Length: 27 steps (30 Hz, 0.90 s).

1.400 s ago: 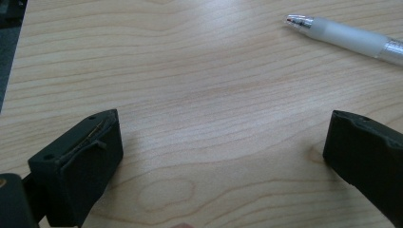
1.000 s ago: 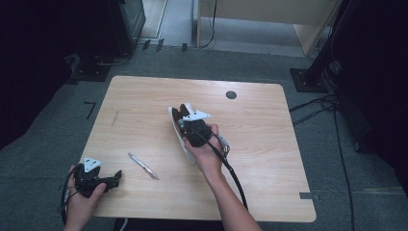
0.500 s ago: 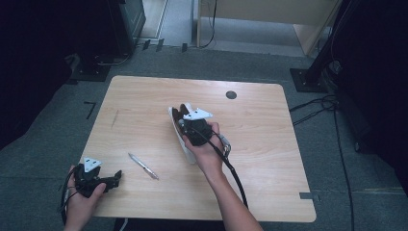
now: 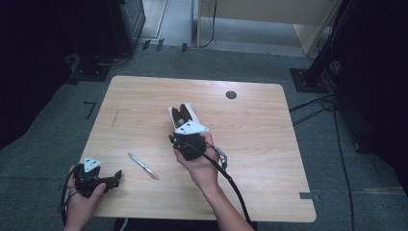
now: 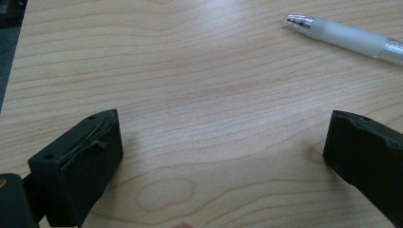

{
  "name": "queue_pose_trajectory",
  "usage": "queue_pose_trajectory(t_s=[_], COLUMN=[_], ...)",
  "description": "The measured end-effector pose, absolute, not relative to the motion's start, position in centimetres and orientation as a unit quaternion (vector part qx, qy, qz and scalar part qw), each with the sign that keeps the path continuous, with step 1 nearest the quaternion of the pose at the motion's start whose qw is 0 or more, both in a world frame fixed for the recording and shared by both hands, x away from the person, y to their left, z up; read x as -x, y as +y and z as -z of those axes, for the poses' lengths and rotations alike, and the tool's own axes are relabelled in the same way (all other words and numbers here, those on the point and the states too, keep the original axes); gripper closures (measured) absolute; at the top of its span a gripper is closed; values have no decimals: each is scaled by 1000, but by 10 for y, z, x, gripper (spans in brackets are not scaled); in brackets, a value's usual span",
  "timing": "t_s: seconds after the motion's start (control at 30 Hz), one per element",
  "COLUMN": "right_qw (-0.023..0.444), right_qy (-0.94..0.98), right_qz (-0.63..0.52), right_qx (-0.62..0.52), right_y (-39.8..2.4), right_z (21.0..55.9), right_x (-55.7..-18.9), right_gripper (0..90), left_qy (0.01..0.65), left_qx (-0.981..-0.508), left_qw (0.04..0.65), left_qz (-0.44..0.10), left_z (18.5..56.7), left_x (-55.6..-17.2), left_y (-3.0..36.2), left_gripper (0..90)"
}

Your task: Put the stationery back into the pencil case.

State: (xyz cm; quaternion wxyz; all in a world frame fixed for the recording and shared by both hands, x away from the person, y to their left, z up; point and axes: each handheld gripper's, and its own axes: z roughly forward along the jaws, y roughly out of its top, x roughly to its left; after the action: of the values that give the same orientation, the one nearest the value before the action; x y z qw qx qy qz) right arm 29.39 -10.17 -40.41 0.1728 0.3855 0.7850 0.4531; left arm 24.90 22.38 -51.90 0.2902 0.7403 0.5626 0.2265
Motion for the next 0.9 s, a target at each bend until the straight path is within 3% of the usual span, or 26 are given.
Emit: queue_pose_trajectory(t_s=[0.3, 0.9], right_qw=[148, 88], right_qy=[805, 847], right_qz=[-453, -395], right_qx=[-354, -345], right_y=[-69, -34], right_z=[423, 495], right_x=[-276, -257], right_gripper=[801, 774], left_qy=[562, 560], left_qx=[-740, -742], left_qw=[291, 291], left_qz=[-226, -226], left_z=[519, 519], left_x=[-249, -249], left_y=[224, 224], left_gripper=[0, 0])
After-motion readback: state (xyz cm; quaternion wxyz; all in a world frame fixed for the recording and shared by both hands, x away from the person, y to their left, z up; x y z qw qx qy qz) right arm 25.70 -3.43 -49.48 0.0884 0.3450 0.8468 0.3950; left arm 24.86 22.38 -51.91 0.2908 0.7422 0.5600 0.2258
